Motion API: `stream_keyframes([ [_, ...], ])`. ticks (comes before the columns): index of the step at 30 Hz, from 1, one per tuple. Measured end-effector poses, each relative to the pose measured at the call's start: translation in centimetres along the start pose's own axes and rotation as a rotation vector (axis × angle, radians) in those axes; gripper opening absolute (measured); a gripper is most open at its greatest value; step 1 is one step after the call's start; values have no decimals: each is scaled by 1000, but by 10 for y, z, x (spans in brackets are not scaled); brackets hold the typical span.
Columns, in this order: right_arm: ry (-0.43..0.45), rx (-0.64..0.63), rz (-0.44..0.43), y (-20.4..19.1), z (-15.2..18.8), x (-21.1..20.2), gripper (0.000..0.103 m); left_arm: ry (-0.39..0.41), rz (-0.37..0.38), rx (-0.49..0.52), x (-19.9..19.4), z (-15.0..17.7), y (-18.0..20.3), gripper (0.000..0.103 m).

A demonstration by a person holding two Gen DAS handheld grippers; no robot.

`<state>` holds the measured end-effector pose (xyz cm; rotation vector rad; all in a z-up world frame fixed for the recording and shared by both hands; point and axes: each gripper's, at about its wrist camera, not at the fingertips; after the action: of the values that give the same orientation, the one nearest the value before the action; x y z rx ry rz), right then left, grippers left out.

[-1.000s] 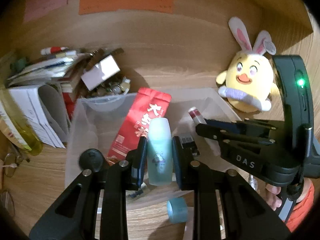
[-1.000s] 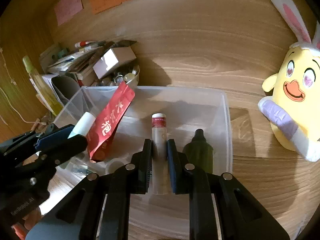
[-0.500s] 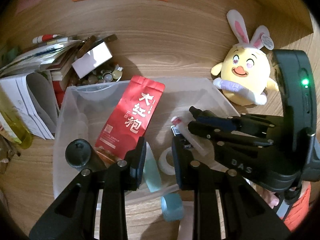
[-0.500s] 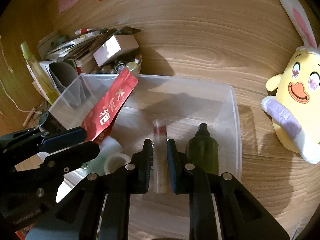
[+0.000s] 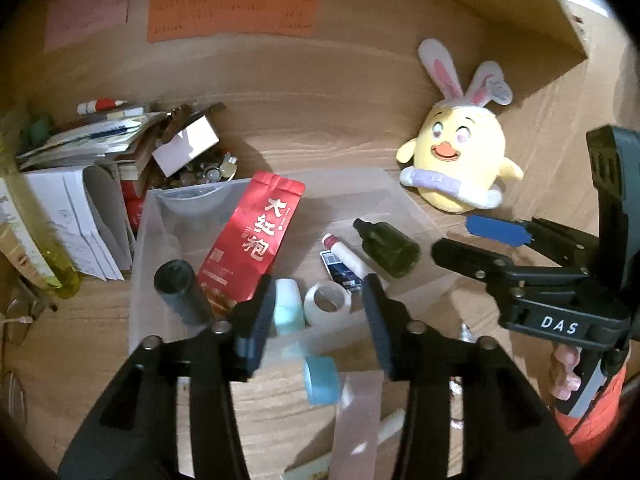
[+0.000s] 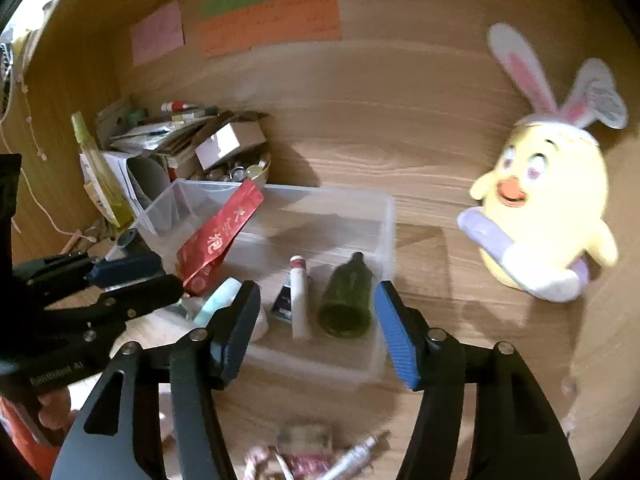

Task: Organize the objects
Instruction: 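Open the right tool to drop the lip balm while the left tool releases the blue bottle, then move both tools back toward the pink tube and white pen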

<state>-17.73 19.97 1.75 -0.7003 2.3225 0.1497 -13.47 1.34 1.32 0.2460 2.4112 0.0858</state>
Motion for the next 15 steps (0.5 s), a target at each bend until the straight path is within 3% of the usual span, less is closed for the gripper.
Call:
stream_keyframes([
  [6, 0, 35, -6, 16, 24, -20, 60, 10, -19, 2, -16, 14, 4, 55],
  [15, -66, 95, 46, 35, 66, -27, 60, -43, -16, -23, -15, 39, 0, 59],
])
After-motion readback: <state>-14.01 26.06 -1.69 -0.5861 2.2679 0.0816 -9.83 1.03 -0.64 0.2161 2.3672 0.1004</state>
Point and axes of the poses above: each gripper's, at about its wrist camera, not at the fingertips, and x roughly the way its jaws point, y to its right, z to its underside, and after that the axes turned 2 degrees about -z, right-handed
